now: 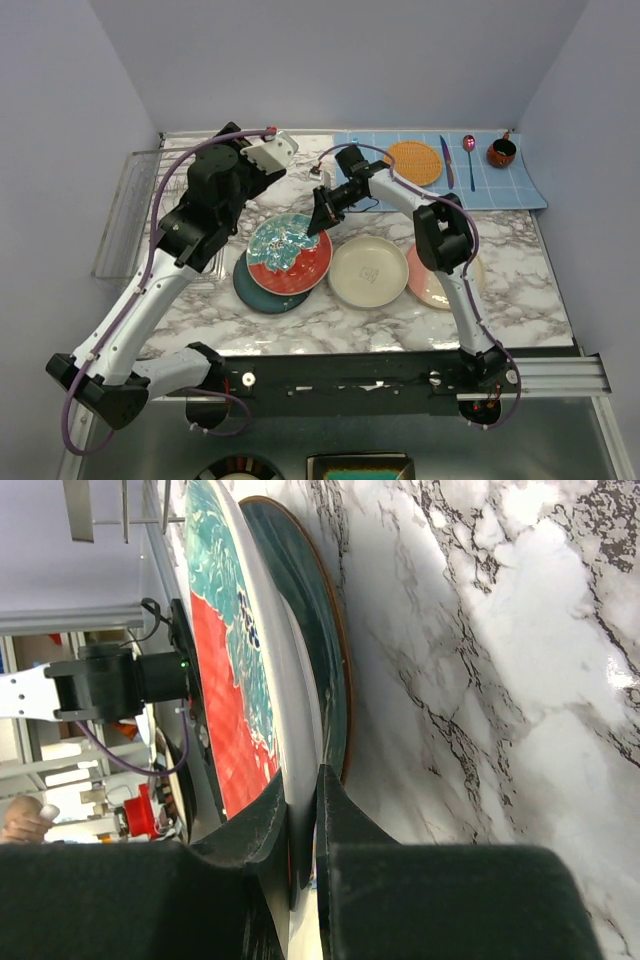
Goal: Unload the plates from the dish rack
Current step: Place the plate at the center of the board.
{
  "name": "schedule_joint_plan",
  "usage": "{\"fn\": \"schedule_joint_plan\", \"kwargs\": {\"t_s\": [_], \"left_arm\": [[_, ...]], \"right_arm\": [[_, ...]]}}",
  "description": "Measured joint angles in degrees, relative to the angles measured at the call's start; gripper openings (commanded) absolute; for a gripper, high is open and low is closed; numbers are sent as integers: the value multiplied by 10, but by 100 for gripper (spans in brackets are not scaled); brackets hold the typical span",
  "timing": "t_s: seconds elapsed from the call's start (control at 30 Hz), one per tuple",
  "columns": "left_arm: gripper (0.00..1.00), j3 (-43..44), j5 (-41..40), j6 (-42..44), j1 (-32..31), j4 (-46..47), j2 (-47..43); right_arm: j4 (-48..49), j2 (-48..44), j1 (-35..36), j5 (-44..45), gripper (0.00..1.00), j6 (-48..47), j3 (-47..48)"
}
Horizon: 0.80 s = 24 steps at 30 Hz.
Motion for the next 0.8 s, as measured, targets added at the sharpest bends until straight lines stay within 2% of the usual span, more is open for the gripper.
{"fn": "schedule_joint_plan", "kwargs": {"t_s": [0.4, 0.8], "left_arm": [[87, 28, 43, -66, 56, -2, 76], [87, 16, 75, -102, 80, 32, 82]], "right_arm": [[-9, 9, 27, 5, 1, -14, 21], [-13, 21, 52, 7, 1, -18, 23]]}}
